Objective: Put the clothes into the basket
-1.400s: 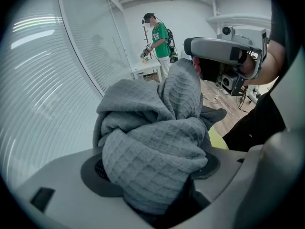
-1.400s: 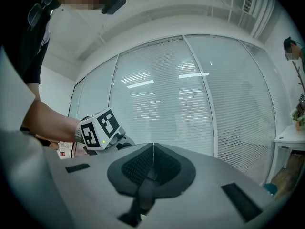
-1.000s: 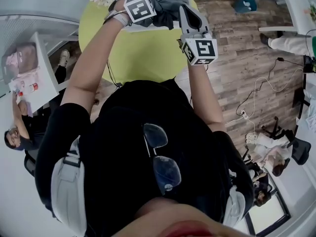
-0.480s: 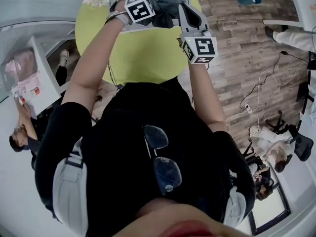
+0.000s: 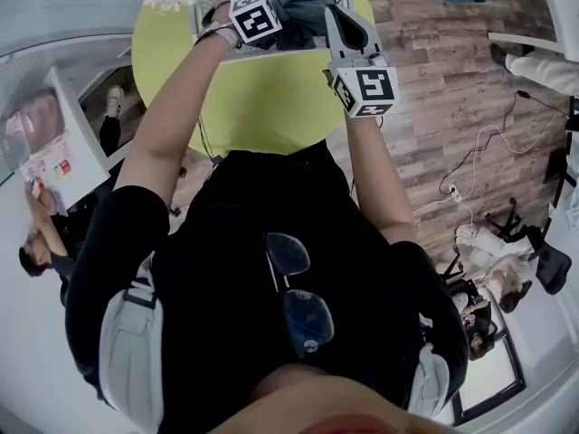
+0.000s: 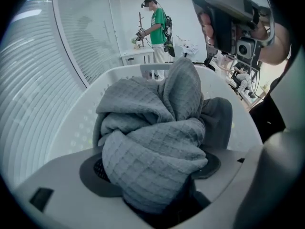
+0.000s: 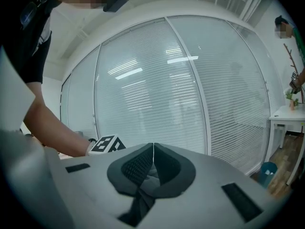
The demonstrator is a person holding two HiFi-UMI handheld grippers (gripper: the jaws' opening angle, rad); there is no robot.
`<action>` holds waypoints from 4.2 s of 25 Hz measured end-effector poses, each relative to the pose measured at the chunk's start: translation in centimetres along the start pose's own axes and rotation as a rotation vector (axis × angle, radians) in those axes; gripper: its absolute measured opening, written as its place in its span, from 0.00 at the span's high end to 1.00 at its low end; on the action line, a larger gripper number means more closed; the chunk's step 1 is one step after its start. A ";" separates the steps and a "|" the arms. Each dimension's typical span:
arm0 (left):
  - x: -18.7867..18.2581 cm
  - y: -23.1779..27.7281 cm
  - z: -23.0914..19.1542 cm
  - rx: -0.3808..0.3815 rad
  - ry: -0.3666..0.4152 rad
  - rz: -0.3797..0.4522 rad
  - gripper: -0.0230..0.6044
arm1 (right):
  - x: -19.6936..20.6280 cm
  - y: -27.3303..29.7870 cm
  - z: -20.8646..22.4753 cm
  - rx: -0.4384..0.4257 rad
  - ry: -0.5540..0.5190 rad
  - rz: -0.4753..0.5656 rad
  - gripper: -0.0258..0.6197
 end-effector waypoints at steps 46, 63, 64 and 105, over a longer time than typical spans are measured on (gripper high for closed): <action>-1.0 -0.9 -0.9 -0.072 0.102 0.075 0.26 | 2.1 0.6 -1.4 -0.052 -0.009 -0.080 0.92; 1.4 -21.2 5.0 -0.224 -0.059 0.476 0.27 | -4.2 -2.3 -10.3 -0.160 -0.063 0.034 0.92; 1.7 -22.1 5.7 -0.226 -0.073 0.506 0.27 | -4.6 -2.8 -11.1 -0.170 -0.061 0.041 0.92; 9.4 -32.3 20.7 -0.323 -0.255 1.097 0.95 | -4.9 -9.7 -27.5 -0.267 -0.165 0.108 0.92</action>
Point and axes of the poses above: the fingertips, and each gripper's own axes: y forward along the fingers, z to its right, x out of its underside, the point moved 4 cm from there along -y, backward along the fingers, and after that the axes turned 2 degrees about x, right-handed, at the moved point
